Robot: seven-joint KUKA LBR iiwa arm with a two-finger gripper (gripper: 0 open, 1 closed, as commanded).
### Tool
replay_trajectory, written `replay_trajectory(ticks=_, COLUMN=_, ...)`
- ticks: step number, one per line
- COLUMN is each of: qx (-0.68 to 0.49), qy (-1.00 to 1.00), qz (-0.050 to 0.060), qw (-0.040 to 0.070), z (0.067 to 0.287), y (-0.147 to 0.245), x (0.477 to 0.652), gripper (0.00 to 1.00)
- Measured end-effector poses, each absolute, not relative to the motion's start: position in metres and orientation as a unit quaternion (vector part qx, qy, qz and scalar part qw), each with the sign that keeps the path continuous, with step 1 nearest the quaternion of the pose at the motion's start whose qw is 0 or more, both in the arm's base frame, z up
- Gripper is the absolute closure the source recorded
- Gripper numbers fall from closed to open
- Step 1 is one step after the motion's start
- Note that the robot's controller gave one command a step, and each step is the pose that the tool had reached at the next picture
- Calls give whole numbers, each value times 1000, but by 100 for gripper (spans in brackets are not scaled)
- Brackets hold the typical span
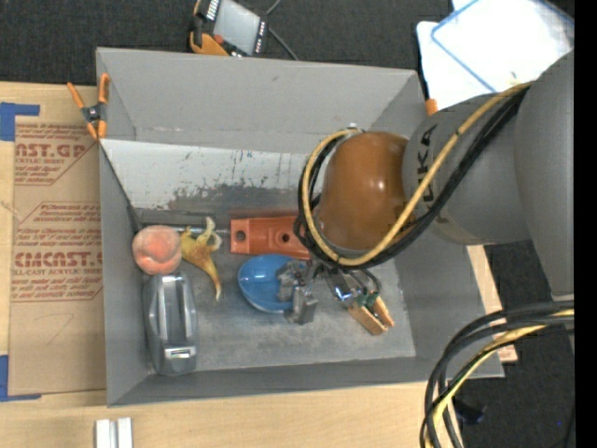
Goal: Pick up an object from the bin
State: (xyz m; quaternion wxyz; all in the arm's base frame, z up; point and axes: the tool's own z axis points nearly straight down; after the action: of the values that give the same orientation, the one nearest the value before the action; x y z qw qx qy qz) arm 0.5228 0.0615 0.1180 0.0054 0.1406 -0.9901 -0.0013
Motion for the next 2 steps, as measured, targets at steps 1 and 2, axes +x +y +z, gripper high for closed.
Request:
replay_trajectory(ticks=1, qx=121, qy=-993, qz=-3, qw=10, z=83, y=77, x=513, gripper=100)
replay_trajectory(ticks=2, qx=130, qy=-991, qz=-2, qw=5, z=70, y=93, x=517, gripper=100)
